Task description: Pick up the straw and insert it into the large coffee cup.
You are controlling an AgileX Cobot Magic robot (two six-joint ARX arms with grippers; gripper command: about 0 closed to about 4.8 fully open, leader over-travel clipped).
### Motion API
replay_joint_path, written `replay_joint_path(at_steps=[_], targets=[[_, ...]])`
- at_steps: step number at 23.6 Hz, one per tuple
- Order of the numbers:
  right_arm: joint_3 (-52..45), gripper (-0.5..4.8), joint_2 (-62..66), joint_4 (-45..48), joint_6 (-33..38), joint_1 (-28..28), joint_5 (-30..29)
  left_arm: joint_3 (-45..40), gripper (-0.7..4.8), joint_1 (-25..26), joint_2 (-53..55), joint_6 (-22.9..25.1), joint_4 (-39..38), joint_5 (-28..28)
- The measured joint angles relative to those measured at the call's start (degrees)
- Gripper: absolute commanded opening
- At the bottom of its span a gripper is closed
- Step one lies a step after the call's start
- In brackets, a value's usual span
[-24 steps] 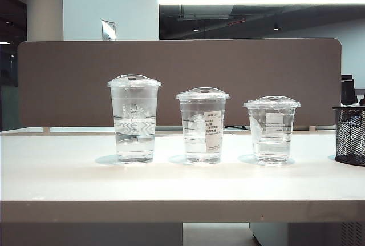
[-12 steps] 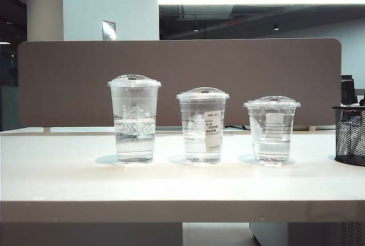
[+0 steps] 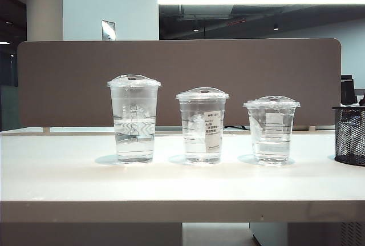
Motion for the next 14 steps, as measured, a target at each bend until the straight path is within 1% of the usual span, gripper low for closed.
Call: replay_joint_path(at_steps=[10,12,14], targets=[[0.0,-0.06,0.0,0.0,0.02,0.02,-0.07,0.0,-0.03,-0.02,0.0,0.0,0.02,-0.24],[0.0,-0.06,0.0,-0.04,3.06,0.02,-1.25,0.0,-0.03,-0.02,0.0,0.0,0.0,-0.24],[0.02,-0.06,0.0,0.11,4.11,0.0,-1.31,0.0,-0.03,-0.02,0.0,0.0,0.02,-0.24]])
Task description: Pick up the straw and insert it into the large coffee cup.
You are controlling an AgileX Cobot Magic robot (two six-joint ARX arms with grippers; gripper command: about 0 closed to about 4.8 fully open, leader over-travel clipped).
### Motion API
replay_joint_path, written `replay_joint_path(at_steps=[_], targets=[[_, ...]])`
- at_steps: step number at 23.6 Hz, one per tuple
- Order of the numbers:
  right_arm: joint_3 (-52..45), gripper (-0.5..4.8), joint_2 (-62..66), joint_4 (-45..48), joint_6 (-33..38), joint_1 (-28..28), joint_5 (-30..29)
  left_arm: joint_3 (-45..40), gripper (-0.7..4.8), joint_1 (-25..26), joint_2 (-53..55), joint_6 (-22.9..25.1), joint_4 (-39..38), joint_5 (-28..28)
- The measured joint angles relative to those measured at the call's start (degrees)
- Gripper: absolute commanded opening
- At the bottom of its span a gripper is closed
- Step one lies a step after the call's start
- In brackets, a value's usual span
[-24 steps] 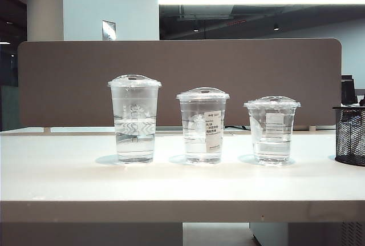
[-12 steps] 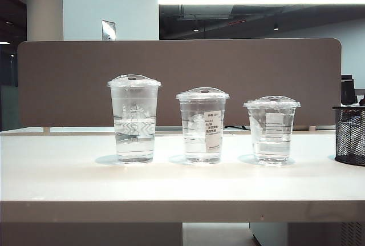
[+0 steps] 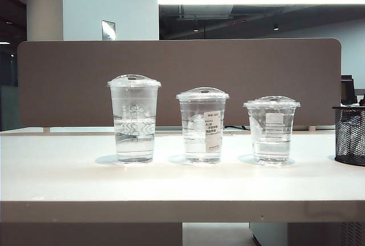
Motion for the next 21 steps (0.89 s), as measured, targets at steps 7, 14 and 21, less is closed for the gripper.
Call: replay_joint_path(at_steps=[7,14,21], targets=[[23.87,-0.04,0.04,2.84,3.78,0.04,2.8,0.0,-0.03,0.0,0.0,0.0,0.0,0.0],[44.39,0.22,27.8,9.31,-10.84,-0.24,6.32,0.0,-0.03,0.02,0.0,0.0,-0.02,0.02],[41.9,0.22,43.95,17.77,-0.17,-13.9,-4.5,0.0,-0.03,0.0,-0.02,0.0,-0.02,0.0]])
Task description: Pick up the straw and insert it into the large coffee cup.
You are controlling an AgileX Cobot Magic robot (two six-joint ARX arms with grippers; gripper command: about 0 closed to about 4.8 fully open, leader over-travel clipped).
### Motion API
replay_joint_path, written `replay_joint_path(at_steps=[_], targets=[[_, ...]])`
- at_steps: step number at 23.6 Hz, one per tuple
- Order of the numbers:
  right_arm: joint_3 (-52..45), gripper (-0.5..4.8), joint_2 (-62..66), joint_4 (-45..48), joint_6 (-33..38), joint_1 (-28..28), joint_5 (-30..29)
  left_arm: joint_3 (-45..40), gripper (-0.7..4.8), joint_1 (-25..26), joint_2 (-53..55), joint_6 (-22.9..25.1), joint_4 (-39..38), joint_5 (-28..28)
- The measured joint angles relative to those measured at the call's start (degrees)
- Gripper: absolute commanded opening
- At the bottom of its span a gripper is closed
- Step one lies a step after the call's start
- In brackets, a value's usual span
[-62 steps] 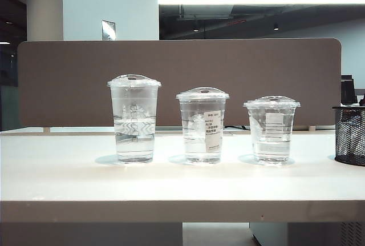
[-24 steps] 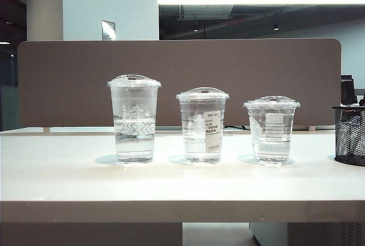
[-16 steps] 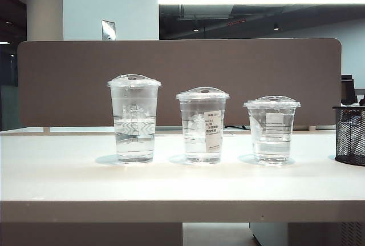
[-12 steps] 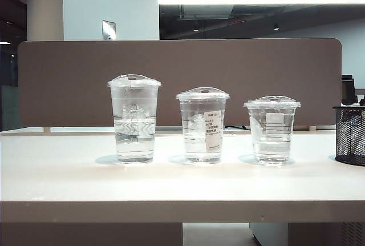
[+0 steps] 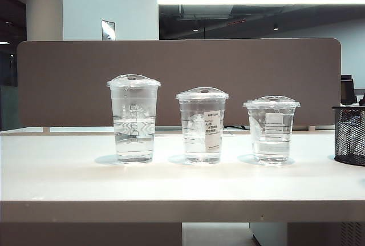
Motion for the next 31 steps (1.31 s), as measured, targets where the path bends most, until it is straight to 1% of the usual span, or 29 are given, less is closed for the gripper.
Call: replay_joint_path(at_steps=[2,3,6,7,8,10,11,12,13,15,16,17,18,20,21,22,27,28,31], targets=[[-6.54,0.22,-0.48,1.79,2.01,-3.04,-1.9,0.0,-0.03,0.0,-0.07,0.0,0.0,0.02],[-11.65,0.22,-2.64,3.89,2.36,-4.44,-3.39,0.0,-0.03,0.02,-0.04,0.0,0.0,0.02],[-21.24,0.23,-7.28,9.92,3.04,-4.42,-4.83,0.0,-0.03,0.02,-0.04,0.0,-0.02,0.04],[-25.14,0.3,-10.14,12.28,3.21,-4.37,-6.64,0.0,-0.03,0.02,-0.04,0.0,-0.02,0.02],[-26.97,0.62,-12.02,12.55,3.65,-4.37,-8.0,0.0,-0.03,0.0,-0.04,0.0,-0.02,0.02],[-31.08,0.74,-16.33,13.18,4.22,-4.37,-10.78,-0.15,-0.03,0.02,-0.04,0.0,-0.02,0.07],[-33.73,1.09,-19.3,12.9,4.76,-4.07,-11.67,-0.22,-0.03,0.02,-0.04,0.0,-0.04,0.07],[-34.53,1.54,-20.37,12.7,5.11,-3.67,-11.61,-0.22,-0.03,0.0,-0.04,0.0,-0.04,0.02],[-35.85,1.63,-22.47,12.79,5.53,-2.95,-11.45,-0.22,-0.03,0.0,-0.04,0.0,-0.04,0.04],[-36.94,1.63,-22.82,12.98,6.01,-1.7,-11.67,-0.22,-0.03,0.02,-0.07,0.0,-0.04,0.04],[-37.83,1.64,-22.67,12.66,5.99,-0.11,-11.63,-0.22,-0.03,0.02,-0.04,0.0,-0.04,0.07],[-37.99,1.8,-22.36,12.33,5.99,0.68,-11.54,-0.22,-0.03,0.02,-0.04,0.0,-0.04,0.07],[-37.92,2.13,-21.53,12.59,5.97,1.7,-10.84,-0.22,-0.03,0.02,-0.07,0.0,-0.04,0.07],[-37.81,2.42,-18.21,13.75,5.77,4.52,-6.67,-0.22,-0.03,0.02,-0.04,0.0,-0.04,0.04],[-37.81,2.44,-15.12,15.82,5.79,5.62,-4.61,-0.2,-0.03,0.02,-0.04,0.0,-0.04,0.07],[-37.79,2.44,-13.46,17.03,5.75,5.86,-4.28,-0.22,-0.03,0.02,-0.04,0.0,-0.04,0.07],[-37.68,2.44,1.49,31.36,5.73,5.97,-4.07,-0.2,-0.03,0.0,-0.04,0.0,-0.04,0.07],[-37.57,2.44,5.88,36.37,5.68,5.92,-4.04,-0.22,-0.03,0.02,0.0,0.0,-0.04,0.04],[-35.3,2.43,13.53,41.81,5.66,5.92,-4.07,-0.2,-0.03,0.0,0.0,0.0,-0.04,0.04]])
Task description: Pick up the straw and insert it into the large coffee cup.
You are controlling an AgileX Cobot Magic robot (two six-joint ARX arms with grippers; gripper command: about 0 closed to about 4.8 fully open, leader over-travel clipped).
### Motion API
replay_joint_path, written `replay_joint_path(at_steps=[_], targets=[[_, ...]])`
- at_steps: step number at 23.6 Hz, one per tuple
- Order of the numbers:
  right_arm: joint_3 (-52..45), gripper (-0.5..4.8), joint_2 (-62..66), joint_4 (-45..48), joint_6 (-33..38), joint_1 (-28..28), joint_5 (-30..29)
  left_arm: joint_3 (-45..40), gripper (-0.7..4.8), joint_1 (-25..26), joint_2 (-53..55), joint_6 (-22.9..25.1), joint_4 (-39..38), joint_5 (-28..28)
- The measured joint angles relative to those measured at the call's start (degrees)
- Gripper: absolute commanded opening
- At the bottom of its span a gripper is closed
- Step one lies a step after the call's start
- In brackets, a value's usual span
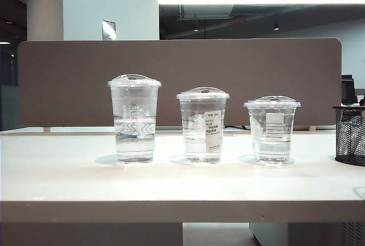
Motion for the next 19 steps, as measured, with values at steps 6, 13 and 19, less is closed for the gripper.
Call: replay_joint_path(at_steps=[6,13,19], targets=[[4.11,2.43,7.02,5.16,0.0,0.0,-0.02,0.0,-0.03,0.0,-0.02,0.0,0.0,0.02],[8.28,2.05,12.07,5.6,0.0,0.0,0.13,0.0,-0.03,0.02,0.0,0.0,0.0,0.02],[8.28,1.36,13.22,5.49,-0.02,0.0,0.15,0.0,-0.03,0.02,0.0,0.0,0.0,0.02]])
